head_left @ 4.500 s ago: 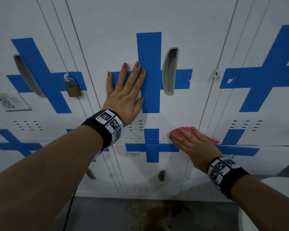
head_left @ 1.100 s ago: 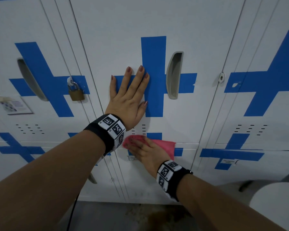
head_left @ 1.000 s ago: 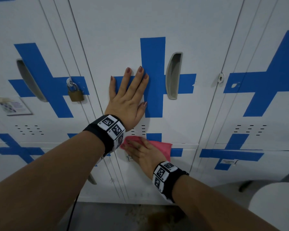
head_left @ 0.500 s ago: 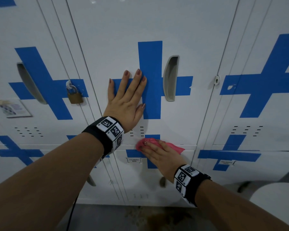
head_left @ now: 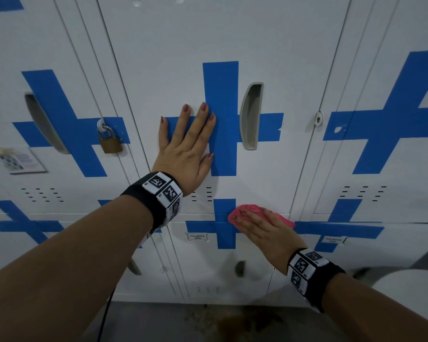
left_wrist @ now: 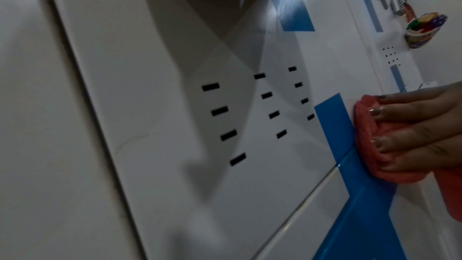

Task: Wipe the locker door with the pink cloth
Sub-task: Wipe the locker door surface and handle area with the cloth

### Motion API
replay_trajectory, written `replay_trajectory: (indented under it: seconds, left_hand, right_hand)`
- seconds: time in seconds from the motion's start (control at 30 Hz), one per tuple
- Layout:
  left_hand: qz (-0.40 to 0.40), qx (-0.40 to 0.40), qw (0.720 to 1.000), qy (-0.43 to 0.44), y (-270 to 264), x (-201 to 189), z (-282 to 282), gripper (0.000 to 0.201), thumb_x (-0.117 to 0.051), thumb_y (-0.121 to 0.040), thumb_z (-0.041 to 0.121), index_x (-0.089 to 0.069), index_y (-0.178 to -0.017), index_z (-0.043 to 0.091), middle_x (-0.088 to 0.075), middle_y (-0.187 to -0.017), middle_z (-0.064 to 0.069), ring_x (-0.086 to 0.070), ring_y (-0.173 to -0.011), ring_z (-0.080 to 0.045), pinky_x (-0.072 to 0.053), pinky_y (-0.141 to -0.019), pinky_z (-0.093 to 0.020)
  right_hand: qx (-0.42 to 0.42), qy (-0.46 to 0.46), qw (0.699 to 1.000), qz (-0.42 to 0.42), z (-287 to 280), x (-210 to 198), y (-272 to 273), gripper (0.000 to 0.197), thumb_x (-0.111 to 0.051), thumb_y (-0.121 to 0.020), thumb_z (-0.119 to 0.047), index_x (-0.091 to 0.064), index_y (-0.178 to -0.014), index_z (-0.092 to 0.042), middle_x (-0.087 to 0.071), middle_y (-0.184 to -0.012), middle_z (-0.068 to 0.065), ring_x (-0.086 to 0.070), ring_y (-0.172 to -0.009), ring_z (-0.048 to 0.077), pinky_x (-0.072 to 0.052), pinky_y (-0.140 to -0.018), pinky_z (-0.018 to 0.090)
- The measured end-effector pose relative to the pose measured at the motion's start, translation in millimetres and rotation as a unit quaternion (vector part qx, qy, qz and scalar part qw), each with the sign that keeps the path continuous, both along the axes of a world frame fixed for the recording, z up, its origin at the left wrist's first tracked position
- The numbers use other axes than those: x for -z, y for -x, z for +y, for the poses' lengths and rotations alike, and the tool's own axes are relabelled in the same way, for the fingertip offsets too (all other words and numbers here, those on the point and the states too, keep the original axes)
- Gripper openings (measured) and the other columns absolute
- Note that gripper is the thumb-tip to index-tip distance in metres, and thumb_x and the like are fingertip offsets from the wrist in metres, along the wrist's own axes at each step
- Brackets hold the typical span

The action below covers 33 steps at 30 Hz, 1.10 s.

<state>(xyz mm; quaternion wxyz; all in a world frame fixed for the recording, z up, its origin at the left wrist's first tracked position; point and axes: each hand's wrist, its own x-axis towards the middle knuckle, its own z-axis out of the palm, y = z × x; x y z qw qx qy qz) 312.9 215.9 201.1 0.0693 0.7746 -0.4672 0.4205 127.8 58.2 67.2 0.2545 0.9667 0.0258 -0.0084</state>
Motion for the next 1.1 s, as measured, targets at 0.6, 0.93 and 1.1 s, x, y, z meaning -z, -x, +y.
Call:
replay_trajectory:
  seconds: [0.6,0.93,1.1]
  left_hand:
    - [0.003,-0.004,1.000,0.001,0.3,-0.1,-0.8,0.073,-0.039,-0.092,0.039,0.001,-0.150,0.016,0.000,-0.157,-0.004,0.014,-0.142,-0.021,0.013,-0.111,-0.050]
    - [-0.001,-0.003,1.000,0.002,0.1,0.5,-1.1,0.073,-0.040,-0.091,0.038,-0.001,-0.150,0.016,-0.002,-0.157,-0.005,0.013,-0.142,-0.021,0.011,-0.111,-0.052]
    - [-0.002,0.000,1.000,0.006,-1.0,1.1,-1.2,0.074,-0.041,-0.091,0.038,-0.002,-0.150,0.016,0.001,-0.156,-0.004,0.013,-0.142,-0.021,0.009,-0.111,-0.053]
  right_hand:
    - [0.059,-0.083,0.992,-0.071,-43.0,21.6,49.3,0.107,-0.071,-0.058,-0.008,-0.011,-0.147,-0.014,-0.024,-0.152,0.009,-0.006,-0.141,0.028,-0.002,-0.112,0.047]
    - [0.004,-0.030,0.999,-0.009,27.0,6.1,-14.4,0.078,-0.032,-0.095,-0.020,0.031,-0.139,-0.015,0.043,-0.143,0.003,0.036,-0.132,0.026,0.023,-0.107,0.047]
    - [-0.014,-0.007,1.000,0.002,41.7,2.0,-32.3,0.079,-0.034,-0.095,-0.030,0.028,-0.141,-0.012,0.037,-0.148,0.005,0.039,-0.130,0.027,0.025,-0.105,0.047]
